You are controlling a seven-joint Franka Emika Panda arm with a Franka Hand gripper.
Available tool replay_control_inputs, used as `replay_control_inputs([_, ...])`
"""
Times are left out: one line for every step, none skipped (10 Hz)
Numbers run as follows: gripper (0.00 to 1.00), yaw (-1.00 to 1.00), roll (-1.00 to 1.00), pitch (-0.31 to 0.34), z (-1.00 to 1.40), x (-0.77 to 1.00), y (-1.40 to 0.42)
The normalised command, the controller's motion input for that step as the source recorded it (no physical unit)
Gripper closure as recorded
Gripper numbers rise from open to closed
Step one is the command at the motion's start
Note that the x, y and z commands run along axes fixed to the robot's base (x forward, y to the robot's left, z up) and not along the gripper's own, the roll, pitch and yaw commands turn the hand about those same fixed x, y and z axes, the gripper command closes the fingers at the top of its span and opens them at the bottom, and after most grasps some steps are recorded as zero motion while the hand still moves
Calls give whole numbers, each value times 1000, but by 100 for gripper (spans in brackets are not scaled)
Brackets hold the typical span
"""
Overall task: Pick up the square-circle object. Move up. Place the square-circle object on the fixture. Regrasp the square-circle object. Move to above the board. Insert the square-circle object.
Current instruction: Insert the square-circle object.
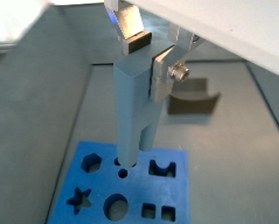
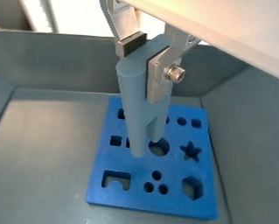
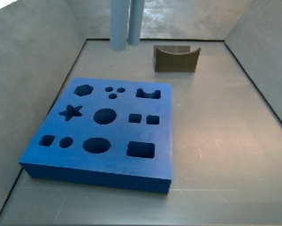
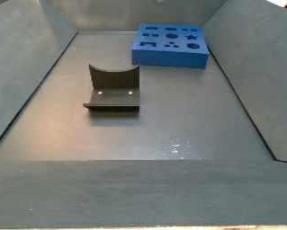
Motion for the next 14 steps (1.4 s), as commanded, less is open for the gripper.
replay_control_inputs([100,-914,-257,-346,-517,-103,-57])
replay_control_inputs([100,-911,-257,-343,-520,-106,-60])
replay_control_inputs([100,-857,-177,-200,-474,-63,-166])
replay_control_inputs([100,-654,-20,-86,-231,-206,-326])
replay_control_inputs([100,-494,26,0,0,-380,-369])
replay_control_inputs([100,-463,223,0,51,-423,-317])
replay_control_inputs([100,-494,229,0,57,-403,-291])
replay_control_inputs([100,-549,149,0,11,-371,-289])
replay_control_inputs([100,-903,57,0,0,-123,-34])
replay_control_inputs([100,-926,0,0,-131,-111,0])
replay_control_inputs([100,-706,0,-57,-214,-280,-163])
replay_control_inputs([100,-554,-100,-166,-374,-426,-254])
replay_control_inputs([100,-566,-114,-177,-394,-423,-240])
replay_control_inputs([100,-551,-140,-200,-431,-440,-249])
